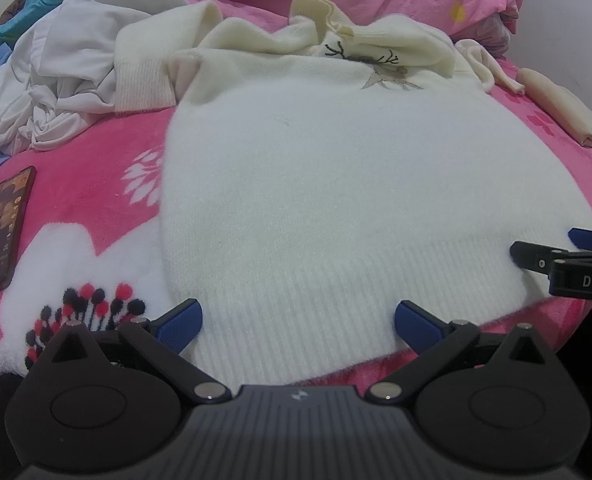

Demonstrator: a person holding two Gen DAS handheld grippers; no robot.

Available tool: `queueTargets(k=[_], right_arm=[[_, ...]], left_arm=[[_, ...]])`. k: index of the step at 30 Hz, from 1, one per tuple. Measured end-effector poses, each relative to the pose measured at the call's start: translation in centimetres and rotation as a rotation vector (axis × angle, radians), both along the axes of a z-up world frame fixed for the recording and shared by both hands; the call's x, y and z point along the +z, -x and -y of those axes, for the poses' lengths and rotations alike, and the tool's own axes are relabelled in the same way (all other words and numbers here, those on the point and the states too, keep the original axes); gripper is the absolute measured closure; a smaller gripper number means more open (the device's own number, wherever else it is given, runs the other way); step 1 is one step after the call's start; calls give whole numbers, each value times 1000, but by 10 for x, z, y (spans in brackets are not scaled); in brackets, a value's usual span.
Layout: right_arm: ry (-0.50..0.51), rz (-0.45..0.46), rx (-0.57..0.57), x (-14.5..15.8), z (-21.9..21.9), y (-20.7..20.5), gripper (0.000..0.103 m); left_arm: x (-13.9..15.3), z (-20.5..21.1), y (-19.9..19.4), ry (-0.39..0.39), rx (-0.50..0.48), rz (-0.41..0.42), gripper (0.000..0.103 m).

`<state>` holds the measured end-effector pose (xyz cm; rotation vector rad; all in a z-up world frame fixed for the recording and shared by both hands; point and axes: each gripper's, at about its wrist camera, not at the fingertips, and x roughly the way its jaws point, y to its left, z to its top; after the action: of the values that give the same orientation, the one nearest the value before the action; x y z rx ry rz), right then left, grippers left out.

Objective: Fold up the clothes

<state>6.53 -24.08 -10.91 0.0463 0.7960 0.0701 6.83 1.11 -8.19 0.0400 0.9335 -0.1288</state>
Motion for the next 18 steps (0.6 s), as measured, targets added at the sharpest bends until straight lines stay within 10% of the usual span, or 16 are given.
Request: queueTargets(k=[18], right_arm=[[-6, 23, 7, -3, 2, 3, 1]], left_arm=[[6, -17, 2, 119, 23, 24, 0]])
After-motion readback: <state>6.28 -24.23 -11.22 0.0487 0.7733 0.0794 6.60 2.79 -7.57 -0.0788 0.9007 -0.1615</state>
